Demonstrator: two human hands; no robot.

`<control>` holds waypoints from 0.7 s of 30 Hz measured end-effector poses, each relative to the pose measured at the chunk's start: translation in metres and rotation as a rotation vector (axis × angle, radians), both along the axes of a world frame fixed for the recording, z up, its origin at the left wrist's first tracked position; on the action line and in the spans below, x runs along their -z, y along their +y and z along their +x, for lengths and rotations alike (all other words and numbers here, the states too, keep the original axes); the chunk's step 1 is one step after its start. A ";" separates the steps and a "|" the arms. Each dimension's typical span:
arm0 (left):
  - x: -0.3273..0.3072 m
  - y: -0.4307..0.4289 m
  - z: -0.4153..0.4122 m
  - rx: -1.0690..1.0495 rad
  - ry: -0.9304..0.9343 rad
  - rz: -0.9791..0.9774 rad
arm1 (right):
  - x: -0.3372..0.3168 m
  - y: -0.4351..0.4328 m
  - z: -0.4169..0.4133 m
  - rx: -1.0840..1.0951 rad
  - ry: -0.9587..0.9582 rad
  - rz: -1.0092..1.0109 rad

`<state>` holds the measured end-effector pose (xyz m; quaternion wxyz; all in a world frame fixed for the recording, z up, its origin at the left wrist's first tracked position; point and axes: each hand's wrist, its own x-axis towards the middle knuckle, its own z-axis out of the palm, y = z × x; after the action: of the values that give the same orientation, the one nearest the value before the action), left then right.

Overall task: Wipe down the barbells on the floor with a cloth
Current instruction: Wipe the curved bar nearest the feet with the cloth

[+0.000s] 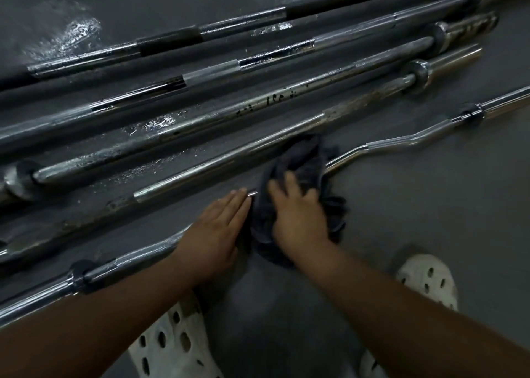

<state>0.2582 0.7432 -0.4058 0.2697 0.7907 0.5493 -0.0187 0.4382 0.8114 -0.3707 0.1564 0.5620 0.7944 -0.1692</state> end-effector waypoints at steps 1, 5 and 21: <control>0.000 0.000 0.000 0.002 -0.003 0.002 | 0.000 -0.011 -0.005 -0.095 0.078 -0.056; 0.000 -0.001 -0.004 -0.017 -0.045 0.011 | 0.014 0.034 0.043 -0.096 0.136 -0.136; -0.005 0.004 -0.007 -0.239 -0.283 -0.062 | -0.001 -0.011 -0.022 -0.124 0.178 -0.179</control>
<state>0.2508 0.7477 -0.4010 0.3688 0.7058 0.5951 0.1080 0.4162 0.8000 -0.3694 0.1451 0.4786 0.8199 -0.2785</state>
